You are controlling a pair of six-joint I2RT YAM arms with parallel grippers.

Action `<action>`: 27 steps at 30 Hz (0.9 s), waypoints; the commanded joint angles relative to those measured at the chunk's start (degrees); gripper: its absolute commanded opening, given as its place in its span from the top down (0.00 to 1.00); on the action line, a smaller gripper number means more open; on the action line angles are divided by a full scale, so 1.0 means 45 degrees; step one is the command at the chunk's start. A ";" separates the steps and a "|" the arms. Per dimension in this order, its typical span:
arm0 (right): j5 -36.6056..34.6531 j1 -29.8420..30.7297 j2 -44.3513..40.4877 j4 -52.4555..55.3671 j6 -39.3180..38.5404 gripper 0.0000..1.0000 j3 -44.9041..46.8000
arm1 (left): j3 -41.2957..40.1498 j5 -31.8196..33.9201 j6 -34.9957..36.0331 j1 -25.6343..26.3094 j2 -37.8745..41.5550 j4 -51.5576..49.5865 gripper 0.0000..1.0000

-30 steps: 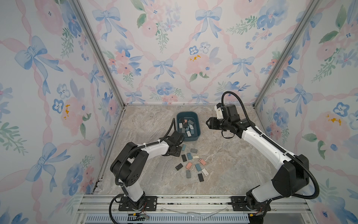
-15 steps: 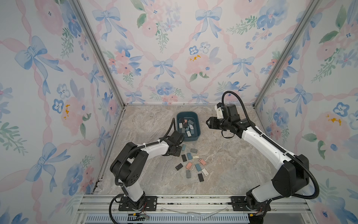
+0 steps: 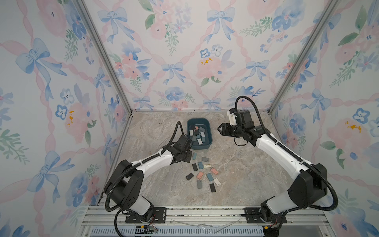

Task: Put the eraser in the storage box
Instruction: Pick up the eraser from the center of the board, then place the eraser in the storage box.

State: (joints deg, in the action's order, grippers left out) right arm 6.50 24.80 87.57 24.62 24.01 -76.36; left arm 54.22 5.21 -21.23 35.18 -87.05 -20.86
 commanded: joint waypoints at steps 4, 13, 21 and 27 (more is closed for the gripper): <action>0.0191 -0.0134 0.0115 -0.0112 0.0080 0.44 0.0113 | 0.1769 -0.0737 -0.0203 -0.0154 -0.0236 -0.0110 0.80; 0.0284 -0.0416 -0.0138 -0.0050 0.0016 0.44 0.0281 | 0.4236 -0.1592 -0.0454 -0.0410 -0.2203 -0.0091 0.80; 0.0336 -0.0908 -0.0605 -0.0080 0.0036 0.44 0.0869 | 0.6331 -0.2116 -0.1101 -0.0435 -0.4426 -0.0112 0.81; 0.0371 -0.1371 -0.1067 -0.0003 0.0075 0.44 0.1340 | 0.7602 -0.2368 -0.1709 -0.0342 -0.6064 -0.0097 0.81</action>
State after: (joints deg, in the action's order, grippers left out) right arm 7.38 19.59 85.21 24.43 24.01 -71.31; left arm 85.95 -4.01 -26.46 33.56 -111.63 -20.84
